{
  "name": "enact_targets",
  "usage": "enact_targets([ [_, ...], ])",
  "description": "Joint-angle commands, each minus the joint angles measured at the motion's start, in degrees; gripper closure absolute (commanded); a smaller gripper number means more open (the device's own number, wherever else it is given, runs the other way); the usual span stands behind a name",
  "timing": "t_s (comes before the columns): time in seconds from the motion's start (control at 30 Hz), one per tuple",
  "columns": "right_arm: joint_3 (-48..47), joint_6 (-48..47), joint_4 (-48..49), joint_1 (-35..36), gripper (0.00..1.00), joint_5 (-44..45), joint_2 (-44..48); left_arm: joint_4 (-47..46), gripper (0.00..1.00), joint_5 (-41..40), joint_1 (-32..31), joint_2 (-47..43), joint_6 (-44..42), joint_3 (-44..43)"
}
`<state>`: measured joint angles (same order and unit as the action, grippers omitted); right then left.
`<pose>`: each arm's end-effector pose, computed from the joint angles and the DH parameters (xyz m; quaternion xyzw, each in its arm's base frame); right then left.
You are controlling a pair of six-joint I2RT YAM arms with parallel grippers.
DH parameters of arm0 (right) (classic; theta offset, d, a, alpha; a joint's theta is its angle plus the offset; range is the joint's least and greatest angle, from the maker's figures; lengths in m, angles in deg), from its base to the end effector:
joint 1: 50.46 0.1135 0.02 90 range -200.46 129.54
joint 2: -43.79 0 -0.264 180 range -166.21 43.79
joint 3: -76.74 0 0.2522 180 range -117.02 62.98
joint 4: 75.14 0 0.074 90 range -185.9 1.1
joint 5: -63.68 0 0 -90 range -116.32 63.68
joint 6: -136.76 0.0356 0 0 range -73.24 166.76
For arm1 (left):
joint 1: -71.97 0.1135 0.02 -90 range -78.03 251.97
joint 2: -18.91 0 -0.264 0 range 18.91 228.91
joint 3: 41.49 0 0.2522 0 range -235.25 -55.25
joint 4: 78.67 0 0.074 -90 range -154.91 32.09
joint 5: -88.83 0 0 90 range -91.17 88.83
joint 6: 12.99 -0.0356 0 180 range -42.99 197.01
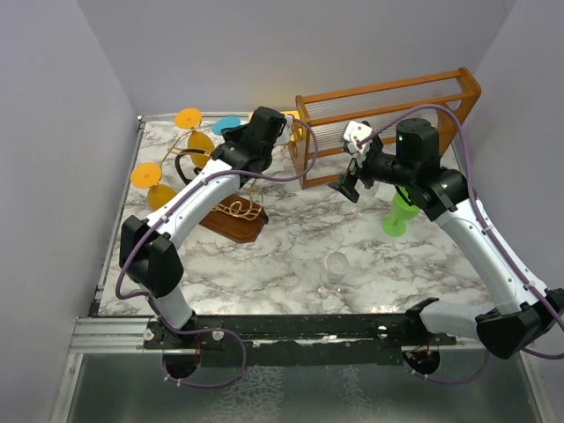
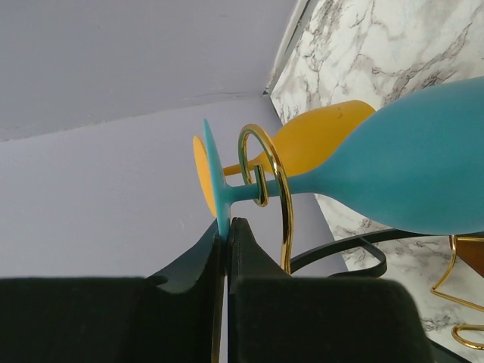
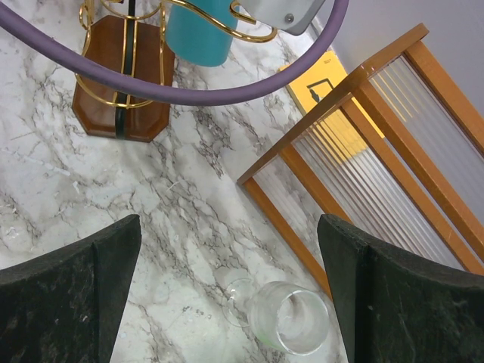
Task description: Place the wine glass upside down on the wine glass rack
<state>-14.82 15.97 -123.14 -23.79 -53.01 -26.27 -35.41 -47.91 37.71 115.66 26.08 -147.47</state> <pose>0.2245 0.1307 0.4069 -0.5042 0.6672 0.1777 0.5187 0.3299 -0.1933 0.3611 0.4116 0.7227 0.4090 0.3754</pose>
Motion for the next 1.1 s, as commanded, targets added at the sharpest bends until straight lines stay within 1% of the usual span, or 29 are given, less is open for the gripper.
enact_targets([
  [0.0, 0.18, -0.50, 1.19, 0.02, 0.00, -1.34, 0.28, 1.62, 0.98, -3.41, -0.02, -3.13, 2.15, -0.06],
  [0.2, -0.02, -0.50, 1.10, 0.00, 0.00, -1.08, 0.04, 5.48, 0.87, -0.28, -0.02, -3.04, 4.64, -2.39],
  [0.37, -0.09, -0.56, 1.02, -0.02, 0.00, -1.06, -0.16, 8.00, 0.75, 2.12, -0.02, -3.08, 5.59, -4.65],
  [0.5, -0.14, -0.60, 1.02, -0.01, 0.00, -0.94, -0.24, 9.85, 0.71, 3.35, -0.02, -2.85, 6.17, -6.41],
  [0.67, -0.23, -0.59, 0.93, -0.02, 0.00, -0.99, -0.42, 14.30, 0.67, 6.57, -0.02, -2.33, 8.25, -9.84],
  [0.93, 0.72, -0.19, 1.89, 0.01, 0.01, 0.77, 0.28, 18.81, 0.65, 10.16, -0.02, -1.94, 9.80, -11.65],
  [1.07, 0.49, 0.40, 1.90, -0.01, 0.00, 2.14, 0.47, 22.00, 0.63, 13.71, -0.02, -1.65, 11.19, -13.38],
])
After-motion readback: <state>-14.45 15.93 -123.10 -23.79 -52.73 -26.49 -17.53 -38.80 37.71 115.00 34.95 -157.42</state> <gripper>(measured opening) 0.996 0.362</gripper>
